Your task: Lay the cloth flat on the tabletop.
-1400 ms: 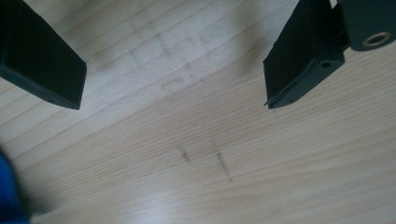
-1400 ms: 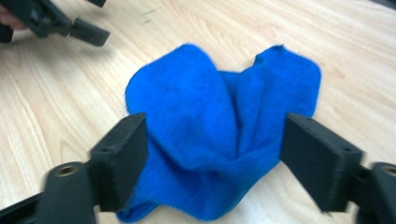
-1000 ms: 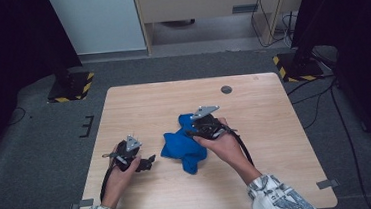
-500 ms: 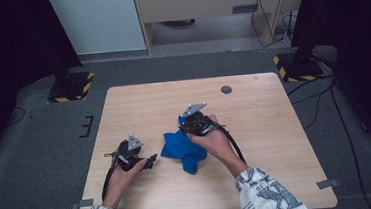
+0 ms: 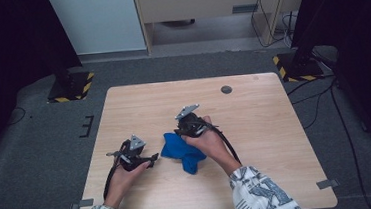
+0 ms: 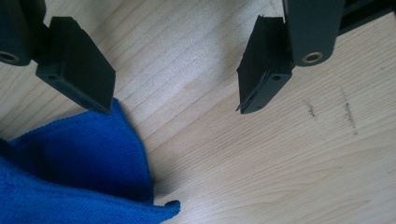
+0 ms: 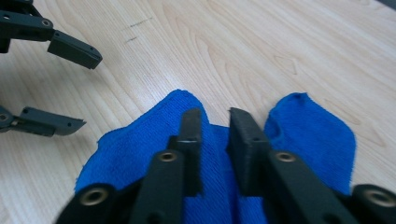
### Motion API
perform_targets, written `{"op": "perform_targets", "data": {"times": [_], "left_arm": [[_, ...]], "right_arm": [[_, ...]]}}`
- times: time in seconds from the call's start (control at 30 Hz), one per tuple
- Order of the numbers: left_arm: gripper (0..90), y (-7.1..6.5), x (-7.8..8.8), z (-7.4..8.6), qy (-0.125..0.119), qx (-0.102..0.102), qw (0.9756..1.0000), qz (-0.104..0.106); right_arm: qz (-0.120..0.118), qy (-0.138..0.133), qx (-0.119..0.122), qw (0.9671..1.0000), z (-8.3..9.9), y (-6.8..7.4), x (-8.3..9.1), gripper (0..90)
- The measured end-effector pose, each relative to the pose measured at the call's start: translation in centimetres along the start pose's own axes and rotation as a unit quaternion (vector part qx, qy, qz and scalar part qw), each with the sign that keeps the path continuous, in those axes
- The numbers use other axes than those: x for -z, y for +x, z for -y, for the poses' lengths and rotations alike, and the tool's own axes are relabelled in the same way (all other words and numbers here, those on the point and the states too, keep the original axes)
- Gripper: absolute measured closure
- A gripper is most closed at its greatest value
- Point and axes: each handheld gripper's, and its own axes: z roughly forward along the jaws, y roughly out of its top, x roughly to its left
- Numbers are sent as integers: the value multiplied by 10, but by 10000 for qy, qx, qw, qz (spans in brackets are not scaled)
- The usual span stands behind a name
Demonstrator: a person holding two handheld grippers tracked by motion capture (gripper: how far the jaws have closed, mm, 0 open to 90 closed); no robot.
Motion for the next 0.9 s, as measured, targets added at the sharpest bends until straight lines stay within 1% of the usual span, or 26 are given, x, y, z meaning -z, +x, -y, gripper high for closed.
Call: {"op": "perform_targets", "data": {"times": [0.1, 0.17, 0.23, 0.27, 0.3, 0.33, 0.37, 0.4, 0.43, 0.47, 0.5, 0.53, 0.6, 0.67, 0.77, 0.9], "left_arm": [[272, 0, 0, 0, 3, -1, 10000, 1], [272, 0, 0, 0, -24, -5, 10000, 8], [272, -1, 0, 0, -10, -28, 10000, 11], [272, -1, 0, 0, -10, -28, 10000, 11], [272, -2, 0, -1, -15, -40, 10000, 23], [272, -2, 0, -1, -18, -53, 10000, 21], [272, -2, 0, -1, -22, -59, 10000, 19], [271, -2, 0, -1, -33, -61, 10000, 19], [271, -2, 0, -1, -33, -61, 10000, 19], [271, -2, 0, -1, -43, -61, 10000, 17], [269, -2, 0, -1, -42, -58, 10000, 17], [269, -2, 0, -1, -44, -56, 10000, 18], [268, -2, 1, -2, -60, -62, 10000, 17], [266, -2, 1, -2, -79, -63, 9999, 14], [266, -3, 2, -2, -105, -62, 9999, 31], [266, -5, 1, -3, -124, -105, 9998, 67]], "right_arm": [[-45, 148, -30, 9999, -1, 2, -11, 596], [12, 248, -31, 9997, -1, 3, -17, 527], [-53, 307, -60, 9995, 0, 3, -22, 488], [-53, 307, -60, 9995, 0, 3, -22, 488], [-79, 401, -30, 9992, 2, 4, -27, 452], [-126, 471, -63, 9988, 3, 5, -29, 460], [-113, 550, -16, 9984, 4, 5, -30, 488], [-143, 575, 33, 9982, 5, 6, -31, 558], [-143, 575, 33, 9982, 5, 6, -31, 558], [-199, 547, 98, 9983, 7, 7, -30, 704], [-260, 493, 74, 9984, 7, 7, -29, 760], [-333, 486, 40, 9983, 8, 7, -28, 792], [-349, 491, 84, 9982, 9, 8, -26, 853], [-342, 366, 90, 9987, 8, 7, -22, 877], [-315, 252, 82, 9992, 7, 7, -13, 880], [-180, 62, 51, 9998, 7, 3, 3, 884]]}}
